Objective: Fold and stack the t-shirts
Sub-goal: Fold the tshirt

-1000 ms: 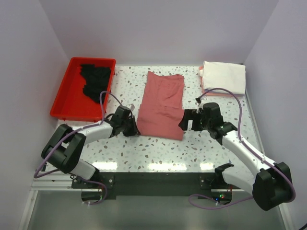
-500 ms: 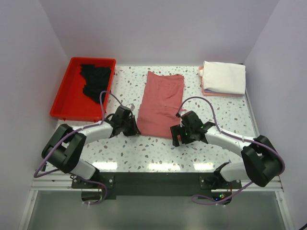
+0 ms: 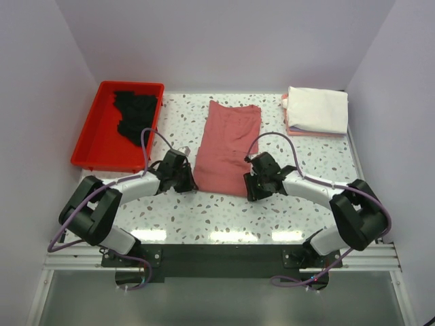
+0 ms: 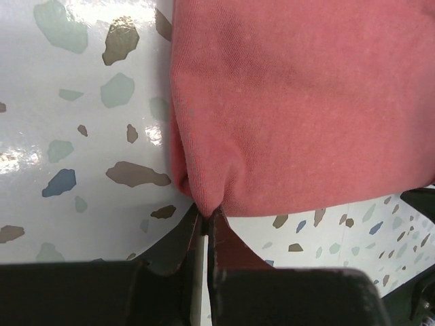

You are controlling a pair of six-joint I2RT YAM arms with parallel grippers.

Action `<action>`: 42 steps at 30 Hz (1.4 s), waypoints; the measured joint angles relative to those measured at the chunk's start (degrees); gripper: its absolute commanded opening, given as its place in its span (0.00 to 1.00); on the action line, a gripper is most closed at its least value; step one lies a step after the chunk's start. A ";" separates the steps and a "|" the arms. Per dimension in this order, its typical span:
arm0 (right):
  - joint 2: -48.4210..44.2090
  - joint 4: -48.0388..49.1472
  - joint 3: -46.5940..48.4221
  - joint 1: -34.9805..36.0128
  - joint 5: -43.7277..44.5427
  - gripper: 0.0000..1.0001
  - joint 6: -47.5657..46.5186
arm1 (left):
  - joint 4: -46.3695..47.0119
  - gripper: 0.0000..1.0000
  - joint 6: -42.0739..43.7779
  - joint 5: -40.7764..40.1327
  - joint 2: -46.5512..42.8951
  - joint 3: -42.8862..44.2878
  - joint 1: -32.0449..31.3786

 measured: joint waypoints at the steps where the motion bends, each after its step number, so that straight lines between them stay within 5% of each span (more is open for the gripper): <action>1: 0.72 0.02 0.55 0.00 -0.26 0.29 -0.22 | -0.09 0.00 -0.02 -0.07 0.00 0.04 0.00; 4: 1.51 0.48 0.83 -0.04 -1.73 0.16 -0.37 | -0.22 0.00 0.00 -0.52 -0.02 0.09 0.00; 10: 1.25 0.37 0.81 -0.04 -4.39 0.06 -0.24 | -0.66 0.00 0.00 -1.16 -0.26 0.22 0.00; 18: -5.07 -4.00 0.85 -0.04 -11.34 0.04 -0.31 | -6.43 0.00 0.02 -2.73 -7.50 -1.73 0.04; 31: -14.64 -18.60 5.22 1.75 -43.60 0.02 -1.79 | -22.71 0.00 -1.75 -8.17 -37.77 -1.79 -0.02; 42: -22.34 -12.50 5.88 3.13 -53.53 0.00 1.20 | -31.08 0.00 -3.28 -15.10 -45.38 7.41 -0.44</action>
